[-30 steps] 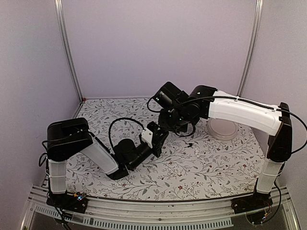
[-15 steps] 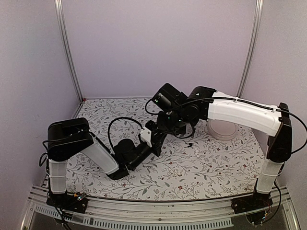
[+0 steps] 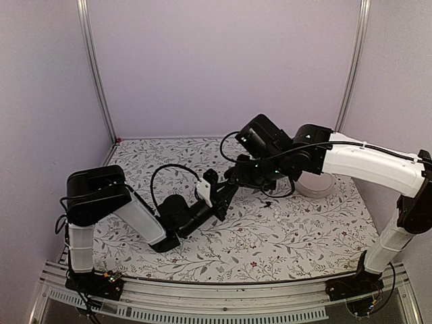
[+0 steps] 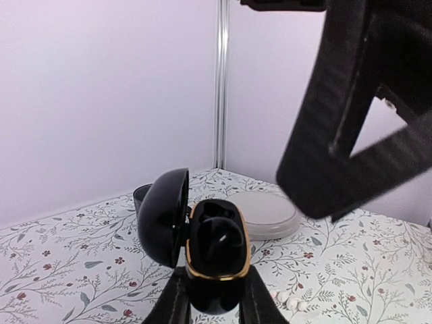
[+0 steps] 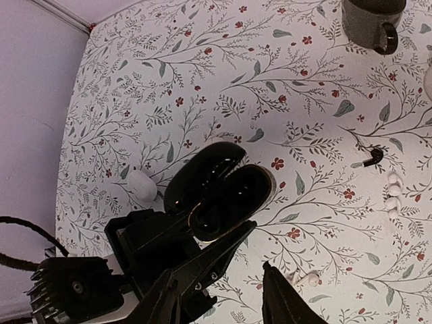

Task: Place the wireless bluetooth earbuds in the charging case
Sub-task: Adjust the right earbud in the right side groove of the charging case, then pick up the left earbud from the center of the board.

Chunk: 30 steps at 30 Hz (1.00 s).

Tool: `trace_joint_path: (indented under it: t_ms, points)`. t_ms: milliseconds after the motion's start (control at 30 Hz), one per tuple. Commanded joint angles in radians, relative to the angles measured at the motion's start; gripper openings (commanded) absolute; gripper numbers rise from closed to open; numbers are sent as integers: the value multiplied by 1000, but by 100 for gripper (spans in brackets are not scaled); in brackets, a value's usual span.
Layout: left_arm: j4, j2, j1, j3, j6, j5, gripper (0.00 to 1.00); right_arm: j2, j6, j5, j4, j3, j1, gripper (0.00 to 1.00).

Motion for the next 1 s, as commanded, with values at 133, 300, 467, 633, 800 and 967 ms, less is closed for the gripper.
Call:
trace_joint_path:
  t_ms: [133,300,467,633,800,967]
  points:
    - [86,-65,51,-58,-61,121,0,-183,-102,13,142,-159,-45,46]
    - [39,-163,87,-136,-96,161,0,-308,-120,-70,208,-362,-172,46]
    - [-21,-278,115,-219,-127,176,0,-324,-184,-248,347,-573,-336,44]
    - [-89,-407,149,-296,-162,266,0,-234,-312,-315,472,-629,-414,43]
    - [-50,-480,177,-356,-170,510,0,-115,-395,-364,563,-618,-470,41]
    - [-17,-514,217,-382,-211,685,0,-19,-492,-379,622,-588,-481,40]
